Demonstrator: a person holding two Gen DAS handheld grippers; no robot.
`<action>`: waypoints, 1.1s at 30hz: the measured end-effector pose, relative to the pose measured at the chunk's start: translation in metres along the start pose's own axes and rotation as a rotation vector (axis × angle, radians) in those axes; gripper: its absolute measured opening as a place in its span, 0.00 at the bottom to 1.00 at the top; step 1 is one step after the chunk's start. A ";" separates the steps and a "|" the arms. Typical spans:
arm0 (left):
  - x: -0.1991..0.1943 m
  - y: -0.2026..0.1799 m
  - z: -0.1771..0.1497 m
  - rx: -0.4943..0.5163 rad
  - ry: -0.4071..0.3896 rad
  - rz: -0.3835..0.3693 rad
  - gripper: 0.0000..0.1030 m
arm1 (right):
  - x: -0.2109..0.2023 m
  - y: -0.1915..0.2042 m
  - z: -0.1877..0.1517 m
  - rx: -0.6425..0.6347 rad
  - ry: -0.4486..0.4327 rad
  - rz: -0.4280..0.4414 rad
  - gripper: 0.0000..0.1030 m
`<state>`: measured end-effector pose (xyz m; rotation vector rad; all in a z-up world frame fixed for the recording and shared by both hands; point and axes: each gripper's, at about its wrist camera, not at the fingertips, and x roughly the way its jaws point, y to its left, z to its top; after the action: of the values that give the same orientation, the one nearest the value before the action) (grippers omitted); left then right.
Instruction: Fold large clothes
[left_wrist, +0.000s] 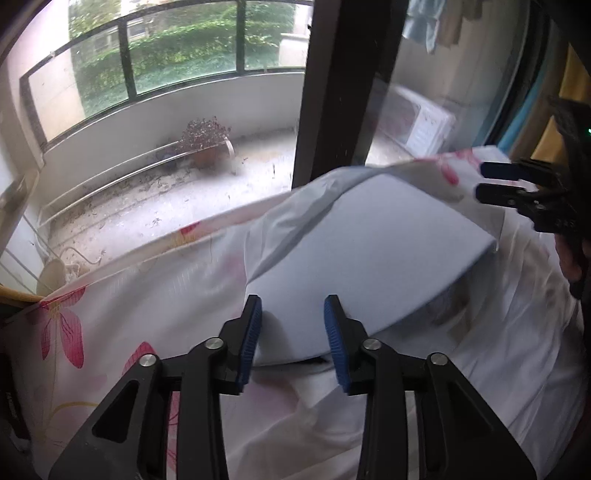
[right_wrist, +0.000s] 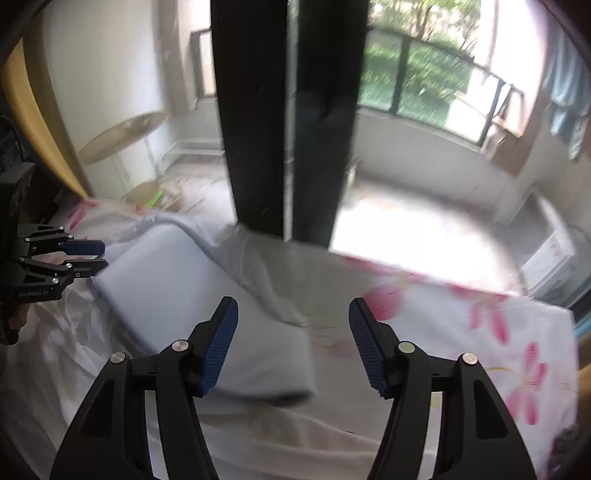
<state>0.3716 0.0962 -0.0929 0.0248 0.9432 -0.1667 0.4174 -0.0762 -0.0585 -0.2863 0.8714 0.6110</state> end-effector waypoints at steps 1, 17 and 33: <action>-0.001 0.002 0.000 0.003 -0.001 0.004 0.49 | 0.009 0.002 -0.001 -0.002 0.023 0.010 0.61; 0.001 0.027 -0.010 -0.019 0.023 -0.097 0.62 | 0.024 0.004 -0.028 -0.094 0.057 0.088 0.11; -0.042 -0.010 -0.019 0.148 -0.177 0.024 0.12 | -0.017 0.024 -0.054 -0.391 -0.192 -0.226 0.11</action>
<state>0.3308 0.0937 -0.0698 0.1559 0.7527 -0.2126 0.3602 -0.0889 -0.0791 -0.6592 0.5206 0.5840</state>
